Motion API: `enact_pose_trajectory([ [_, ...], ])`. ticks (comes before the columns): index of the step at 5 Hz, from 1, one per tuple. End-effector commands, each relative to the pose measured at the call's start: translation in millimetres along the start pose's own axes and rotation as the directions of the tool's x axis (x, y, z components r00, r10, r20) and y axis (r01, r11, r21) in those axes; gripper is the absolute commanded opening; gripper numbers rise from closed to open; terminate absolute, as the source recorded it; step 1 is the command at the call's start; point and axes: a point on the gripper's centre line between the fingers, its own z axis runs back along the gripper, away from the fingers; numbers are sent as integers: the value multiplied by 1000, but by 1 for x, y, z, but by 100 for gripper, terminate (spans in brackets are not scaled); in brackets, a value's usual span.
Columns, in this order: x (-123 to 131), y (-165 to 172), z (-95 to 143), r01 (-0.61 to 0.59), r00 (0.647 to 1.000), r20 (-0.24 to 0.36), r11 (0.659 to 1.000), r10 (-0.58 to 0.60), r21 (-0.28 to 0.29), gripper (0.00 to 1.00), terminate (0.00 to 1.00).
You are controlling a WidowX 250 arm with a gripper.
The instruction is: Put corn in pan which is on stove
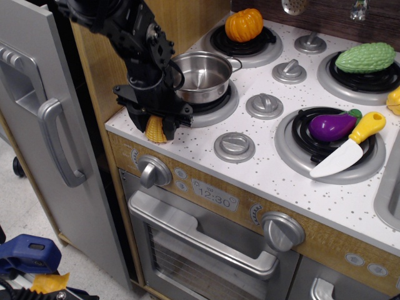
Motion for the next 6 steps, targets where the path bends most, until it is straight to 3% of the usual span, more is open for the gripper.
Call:
enact_pose_trajectory([
  [1,38,11,55,60,994,91,994,-68,90,0,0],
  [2,56,11,54,103,984,137,991,-114,87,0,0],
  [3,78,8,55,156,972,167,984,-168,81,100,0],
  [5,99,11,38,218,946,238,975,-220,34,100,0],
  [6,99,11,38,218,946,238,975,-220,34,100,0],
])
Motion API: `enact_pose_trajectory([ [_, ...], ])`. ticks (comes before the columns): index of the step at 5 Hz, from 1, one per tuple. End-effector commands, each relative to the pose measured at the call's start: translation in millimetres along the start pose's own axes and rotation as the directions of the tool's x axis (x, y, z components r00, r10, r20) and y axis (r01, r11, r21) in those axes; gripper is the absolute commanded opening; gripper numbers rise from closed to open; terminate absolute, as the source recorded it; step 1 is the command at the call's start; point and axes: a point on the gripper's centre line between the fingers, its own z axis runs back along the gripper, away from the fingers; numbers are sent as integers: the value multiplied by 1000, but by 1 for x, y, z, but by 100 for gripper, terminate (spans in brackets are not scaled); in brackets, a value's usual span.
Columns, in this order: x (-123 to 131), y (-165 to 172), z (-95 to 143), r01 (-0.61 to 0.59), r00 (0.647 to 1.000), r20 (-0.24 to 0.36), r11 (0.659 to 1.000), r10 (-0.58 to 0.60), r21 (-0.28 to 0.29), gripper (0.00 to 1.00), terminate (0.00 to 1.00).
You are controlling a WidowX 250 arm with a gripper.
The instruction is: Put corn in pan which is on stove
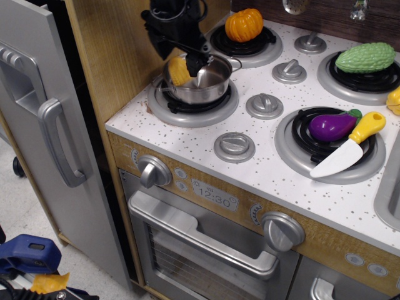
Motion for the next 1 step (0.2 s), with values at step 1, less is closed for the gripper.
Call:
enact_pose_trajectory([
  [1,17,9,14,2,998,60,1000,-3,24,100,100],
])
